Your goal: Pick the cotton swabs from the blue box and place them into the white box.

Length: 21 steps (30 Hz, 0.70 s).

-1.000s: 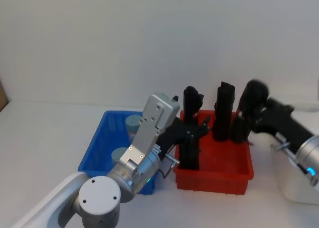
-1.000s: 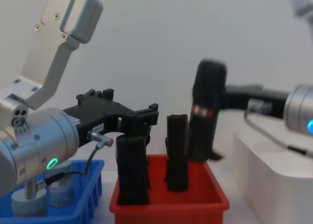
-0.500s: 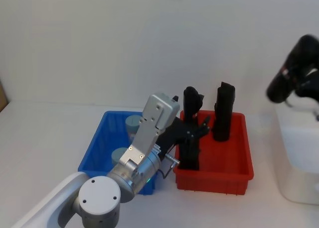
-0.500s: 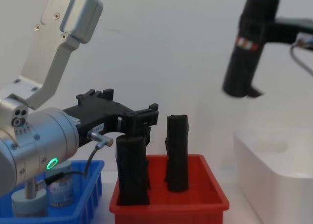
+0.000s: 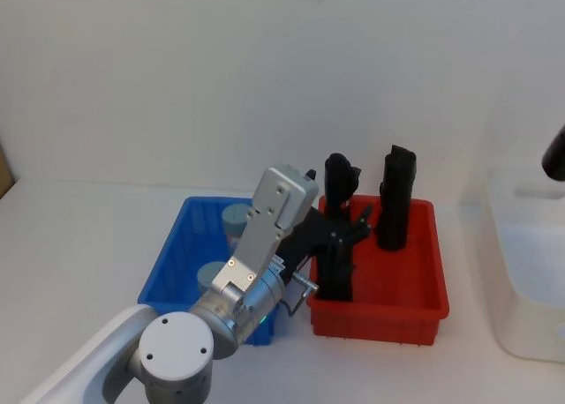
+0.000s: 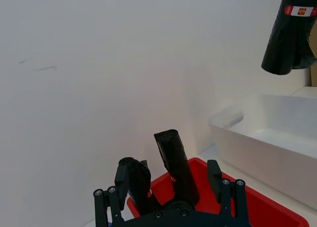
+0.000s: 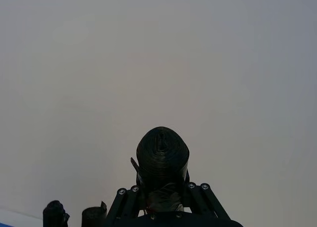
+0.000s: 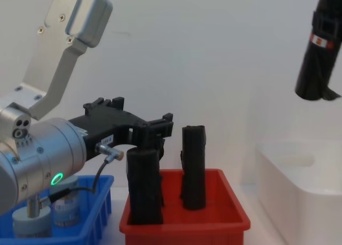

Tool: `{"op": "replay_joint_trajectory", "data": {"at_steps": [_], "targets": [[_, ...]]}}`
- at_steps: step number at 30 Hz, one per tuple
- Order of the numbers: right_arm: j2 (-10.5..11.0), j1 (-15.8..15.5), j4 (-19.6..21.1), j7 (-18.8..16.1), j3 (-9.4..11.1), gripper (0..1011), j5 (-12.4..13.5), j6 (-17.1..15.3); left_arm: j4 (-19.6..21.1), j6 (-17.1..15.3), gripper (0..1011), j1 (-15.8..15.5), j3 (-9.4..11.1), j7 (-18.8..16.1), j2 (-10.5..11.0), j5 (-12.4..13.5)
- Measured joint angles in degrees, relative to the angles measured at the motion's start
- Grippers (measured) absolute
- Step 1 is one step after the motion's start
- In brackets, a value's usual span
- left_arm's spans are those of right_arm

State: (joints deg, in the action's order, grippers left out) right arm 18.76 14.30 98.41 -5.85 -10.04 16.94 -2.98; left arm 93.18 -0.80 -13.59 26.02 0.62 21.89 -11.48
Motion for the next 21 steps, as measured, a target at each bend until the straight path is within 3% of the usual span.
{"op": "replay_joint_trajectory", "data": {"at_steps": [8, 21], "targets": [[0.45, -0.91, -0.81, 1.13, 0.24, 358, -1.17, -0.91, 0.0, 0.0, 1004, 0.0, 0.0, 0.0, 0.0, 0.0], [0.74, -1.57, -1.55, 1.92, 0.4, 738, -2.08, -1.54, 0.0, 0.0, 1004, 0.0, 0.0, 0.0, 0.0, 0.0]]}}
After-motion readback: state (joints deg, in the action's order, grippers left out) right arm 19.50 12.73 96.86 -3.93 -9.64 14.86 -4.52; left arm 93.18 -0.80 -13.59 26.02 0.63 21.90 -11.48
